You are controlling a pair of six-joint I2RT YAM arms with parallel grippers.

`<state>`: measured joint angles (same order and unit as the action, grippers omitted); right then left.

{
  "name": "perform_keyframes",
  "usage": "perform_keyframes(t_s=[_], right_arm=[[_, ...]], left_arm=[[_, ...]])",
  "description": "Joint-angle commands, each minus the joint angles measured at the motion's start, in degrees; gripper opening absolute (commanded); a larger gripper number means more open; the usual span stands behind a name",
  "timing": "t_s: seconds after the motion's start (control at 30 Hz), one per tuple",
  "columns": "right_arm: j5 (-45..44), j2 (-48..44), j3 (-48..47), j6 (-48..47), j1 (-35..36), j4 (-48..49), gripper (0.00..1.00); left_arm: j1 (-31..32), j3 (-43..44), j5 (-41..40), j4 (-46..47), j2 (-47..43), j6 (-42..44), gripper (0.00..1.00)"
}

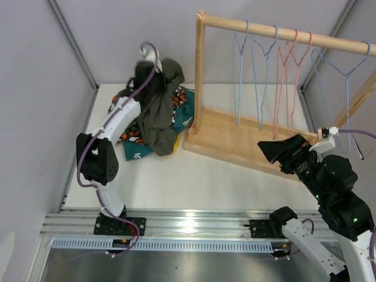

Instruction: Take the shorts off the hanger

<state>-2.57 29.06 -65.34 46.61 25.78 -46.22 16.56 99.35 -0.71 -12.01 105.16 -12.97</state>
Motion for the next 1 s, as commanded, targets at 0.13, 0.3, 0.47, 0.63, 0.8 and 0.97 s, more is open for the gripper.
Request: perform_keyframes(t_s=[0.13, 0.3, 0.47, 0.63, 0.8, 0.97], right_arm=[[-1.4, -1.0, 0.5, -0.3, 0.2, 1.4, 0.99], [-2.0, -2.0, -0.1, 0.2, 0.2, -0.3, 0.99], [-2.2, -3.2, -0.8, 0.9, 0.1, -2.1, 0.99], [-3.4, -4.5, -0.6, 1.1, 0.1, -3.4, 0.99], [-6.0, -4.1, -2.1, -1.5, 0.1, -4.9, 0.99], [-8.7, -5.2, -3.6, -7.4, 0.1, -7.3, 0.99]], left_arm=[[2.2, -24.5, -1.3, 14.6, -5.8, -6.6, 0.00], [2.2, -28.0, -2.2, 14.6, -5.3, -7.6, 0.03], [2.2, -18.9, -3.7, 6.2, -8.3, -5.1, 0.99], [2.2, -1.1, -4.7, -2.7, -11.1, -1.9, 0.99], [2.2, 12.2, -3.2, -13.3, -15.6, -0.5, 0.99], [2.3, -0.9, -1.9, -14.4, -29.8, 0.1, 0.99]])
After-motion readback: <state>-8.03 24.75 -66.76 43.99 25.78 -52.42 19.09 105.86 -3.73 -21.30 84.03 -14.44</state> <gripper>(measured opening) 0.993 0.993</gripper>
